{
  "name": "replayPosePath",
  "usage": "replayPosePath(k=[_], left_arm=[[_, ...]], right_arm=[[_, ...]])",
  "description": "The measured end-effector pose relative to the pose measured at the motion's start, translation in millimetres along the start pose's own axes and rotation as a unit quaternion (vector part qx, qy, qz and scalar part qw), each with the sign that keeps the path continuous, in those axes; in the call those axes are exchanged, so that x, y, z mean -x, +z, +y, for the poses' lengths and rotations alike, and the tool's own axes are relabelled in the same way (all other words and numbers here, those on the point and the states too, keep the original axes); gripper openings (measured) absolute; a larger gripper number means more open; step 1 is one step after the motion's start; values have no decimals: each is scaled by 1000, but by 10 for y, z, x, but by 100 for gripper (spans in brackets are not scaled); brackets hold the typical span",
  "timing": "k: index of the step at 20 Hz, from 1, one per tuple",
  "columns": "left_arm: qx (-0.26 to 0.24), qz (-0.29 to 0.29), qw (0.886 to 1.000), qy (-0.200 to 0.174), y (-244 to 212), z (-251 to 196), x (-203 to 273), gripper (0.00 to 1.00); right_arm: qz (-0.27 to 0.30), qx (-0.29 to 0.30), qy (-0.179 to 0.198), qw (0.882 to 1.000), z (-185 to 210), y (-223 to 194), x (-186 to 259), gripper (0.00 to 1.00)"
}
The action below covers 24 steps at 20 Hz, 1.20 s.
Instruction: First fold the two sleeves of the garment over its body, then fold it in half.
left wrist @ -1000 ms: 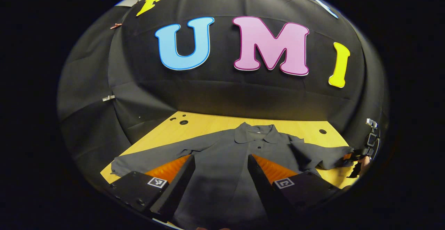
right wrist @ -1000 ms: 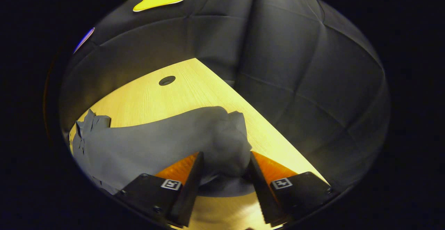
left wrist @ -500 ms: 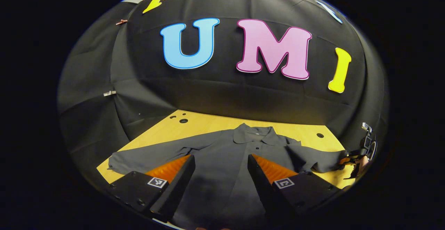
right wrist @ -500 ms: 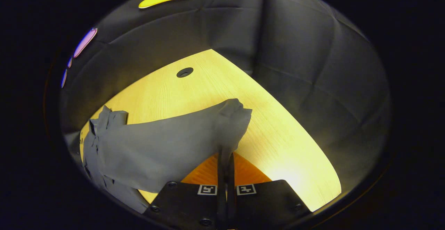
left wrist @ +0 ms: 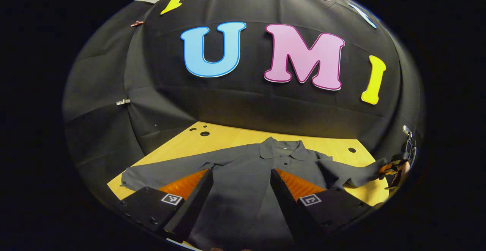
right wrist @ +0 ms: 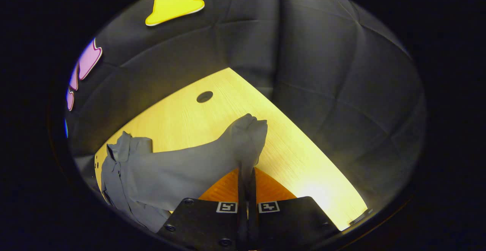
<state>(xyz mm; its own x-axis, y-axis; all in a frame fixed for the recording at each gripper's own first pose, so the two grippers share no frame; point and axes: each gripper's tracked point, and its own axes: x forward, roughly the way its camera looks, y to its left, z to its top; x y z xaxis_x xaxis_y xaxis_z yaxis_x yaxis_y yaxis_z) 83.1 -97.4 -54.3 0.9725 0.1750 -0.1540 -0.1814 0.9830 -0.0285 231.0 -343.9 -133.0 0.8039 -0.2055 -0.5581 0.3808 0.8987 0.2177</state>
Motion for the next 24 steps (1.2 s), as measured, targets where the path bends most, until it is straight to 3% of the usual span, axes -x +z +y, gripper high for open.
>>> replayPosePath(k=[1, 5, 13, 19, 24], left_arm=[[-1, 2, 1000, 0, -18, 35, 7, 96], [-12, 5, 1000, 7, -26, 213, 117, 96], [-25, -11, 999, 16, 94, 591, 264, 96], [-36, -19, 999, 8, 93, 826, 355, 96], [-33, -20, 999, 22, 91, 1151, 401, 96]], right_arm=[[-8, 1, 3, 1000, 50, 68, 76, 6], [-39, 32, 19, 999, 350, 310, 305, 5], [-99, 81, 88, 988, 1387, 635, 875, 5], [-110, 111, 134, 979, 2198, 444, 1132, 5], [-93, 138, 171, 971, 2857, 121, 1241, 5]])
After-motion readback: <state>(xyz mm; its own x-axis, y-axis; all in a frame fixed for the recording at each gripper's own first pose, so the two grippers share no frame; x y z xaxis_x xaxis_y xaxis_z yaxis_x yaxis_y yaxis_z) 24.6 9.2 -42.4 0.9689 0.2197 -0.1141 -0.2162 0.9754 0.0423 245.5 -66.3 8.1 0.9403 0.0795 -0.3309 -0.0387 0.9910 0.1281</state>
